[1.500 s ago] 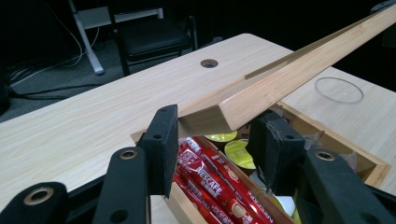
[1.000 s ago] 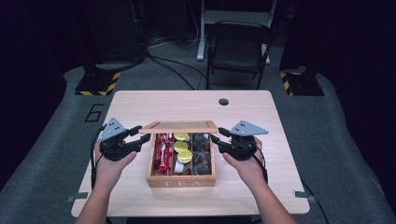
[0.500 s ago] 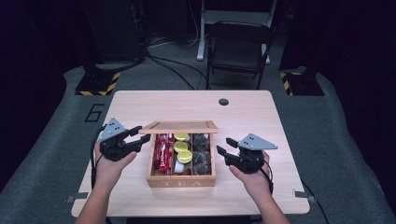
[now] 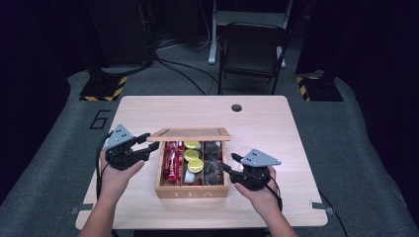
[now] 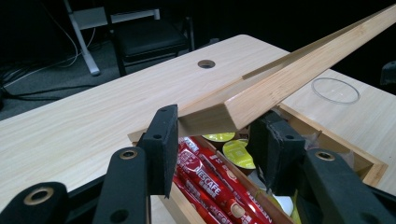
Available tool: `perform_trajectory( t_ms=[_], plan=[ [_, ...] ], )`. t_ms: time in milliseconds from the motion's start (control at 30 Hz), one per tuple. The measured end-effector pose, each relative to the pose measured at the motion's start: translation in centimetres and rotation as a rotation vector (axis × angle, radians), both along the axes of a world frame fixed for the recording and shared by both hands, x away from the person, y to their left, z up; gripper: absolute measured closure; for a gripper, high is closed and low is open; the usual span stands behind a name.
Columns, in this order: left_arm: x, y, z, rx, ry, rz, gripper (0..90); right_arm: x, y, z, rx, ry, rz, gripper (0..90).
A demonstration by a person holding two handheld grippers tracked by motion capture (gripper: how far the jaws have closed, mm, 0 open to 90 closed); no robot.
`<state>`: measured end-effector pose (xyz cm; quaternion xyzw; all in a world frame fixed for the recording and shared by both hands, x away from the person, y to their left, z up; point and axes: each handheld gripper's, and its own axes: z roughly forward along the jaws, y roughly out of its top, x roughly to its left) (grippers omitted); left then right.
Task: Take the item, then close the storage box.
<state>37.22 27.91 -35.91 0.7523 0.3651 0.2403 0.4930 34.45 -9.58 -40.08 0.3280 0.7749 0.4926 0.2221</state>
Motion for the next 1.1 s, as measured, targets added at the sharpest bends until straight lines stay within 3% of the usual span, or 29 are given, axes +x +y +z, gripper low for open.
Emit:
perform_trajectory(
  t_ms=[100, 267, 433, 1100],
  plan=[
    [0.0, 0.0, 0.0, 0.001, -0.001, -0.001, 53.1, -0.1, 0.2, -0.4, -0.023, 0.003, 0.02, 52.0],
    [0.0, 0.0, 0.0, 0.007, -0.001, -0.002, 53.1, 0.2, 0.7, -1.1, -0.011, 0.033, 0.022, 51.6],
    [0.1, -0.1, -0.1, 0.01, -0.001, 0.002, 53.1, 0.6, 1.2, -1.9, -0.045, 0.039, 0.033, 50.9],
    [-0.5, -0.4, -0.5, 0.039, -0.004, 0.021, 54.2, 0.5, 1.2, -4.1, -0.018, 0.069, 0.03, 49.9]
  ],
)
